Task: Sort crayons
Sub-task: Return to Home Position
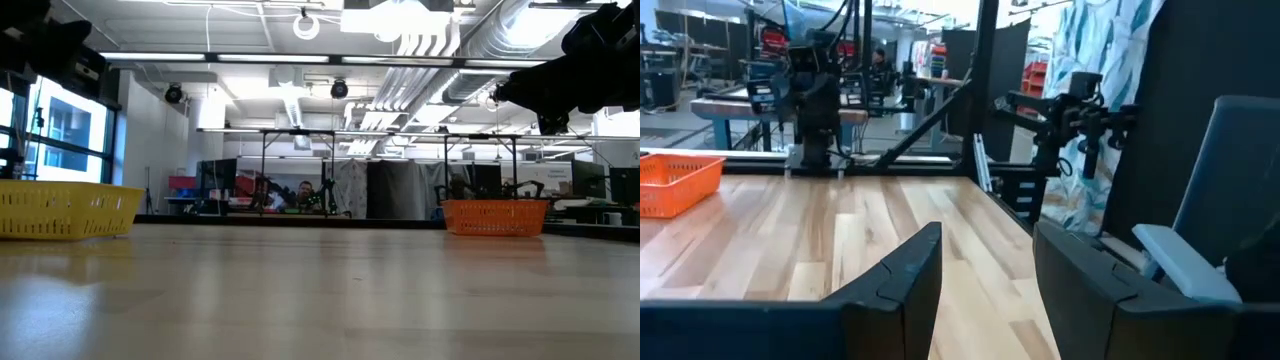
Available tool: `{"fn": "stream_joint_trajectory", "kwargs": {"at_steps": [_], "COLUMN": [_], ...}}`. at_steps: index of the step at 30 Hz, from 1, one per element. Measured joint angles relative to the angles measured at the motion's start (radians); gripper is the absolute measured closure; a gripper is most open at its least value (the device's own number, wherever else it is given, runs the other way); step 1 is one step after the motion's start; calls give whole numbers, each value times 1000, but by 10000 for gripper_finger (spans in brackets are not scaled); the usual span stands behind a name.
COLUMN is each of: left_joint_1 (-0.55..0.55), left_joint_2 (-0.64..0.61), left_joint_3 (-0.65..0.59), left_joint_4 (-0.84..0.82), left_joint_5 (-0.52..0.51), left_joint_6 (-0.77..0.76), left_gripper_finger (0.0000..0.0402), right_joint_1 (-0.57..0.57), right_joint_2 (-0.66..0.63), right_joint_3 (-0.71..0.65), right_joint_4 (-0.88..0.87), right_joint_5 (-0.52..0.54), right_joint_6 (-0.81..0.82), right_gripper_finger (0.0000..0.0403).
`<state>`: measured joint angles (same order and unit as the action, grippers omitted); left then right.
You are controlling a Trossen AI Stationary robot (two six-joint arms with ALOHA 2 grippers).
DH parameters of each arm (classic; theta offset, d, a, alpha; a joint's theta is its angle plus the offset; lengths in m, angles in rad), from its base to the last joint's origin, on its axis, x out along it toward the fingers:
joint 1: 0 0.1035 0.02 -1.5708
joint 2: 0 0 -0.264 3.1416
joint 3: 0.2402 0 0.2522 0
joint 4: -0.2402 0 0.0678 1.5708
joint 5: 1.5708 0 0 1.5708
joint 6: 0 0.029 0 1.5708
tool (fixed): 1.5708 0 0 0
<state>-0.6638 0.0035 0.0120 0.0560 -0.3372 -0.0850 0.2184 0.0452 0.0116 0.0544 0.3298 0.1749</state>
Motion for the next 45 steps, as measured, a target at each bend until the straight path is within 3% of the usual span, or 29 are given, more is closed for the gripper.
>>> {"fn": "stream_joint_trajectory", "kwargs": {"at_steps": [17,45], "left_joint_1": [1,1], "left_joint_2": [45,45], "left_joint_3": [0,0], "left_joint_4": [0,9], "left_joint_5": [-9,-115], "left_joint_6": [41,-8], "left_gripper_finger": [257,257], "right_joint_1": [0,0], "right_joint_2": [0,0], "right_joint_3": [0,0], "right_joint_4": [0,0], "right_joint_5": [0,0], "right_joint_6": [0,0], "right_gripper_finger": [269,269]}}
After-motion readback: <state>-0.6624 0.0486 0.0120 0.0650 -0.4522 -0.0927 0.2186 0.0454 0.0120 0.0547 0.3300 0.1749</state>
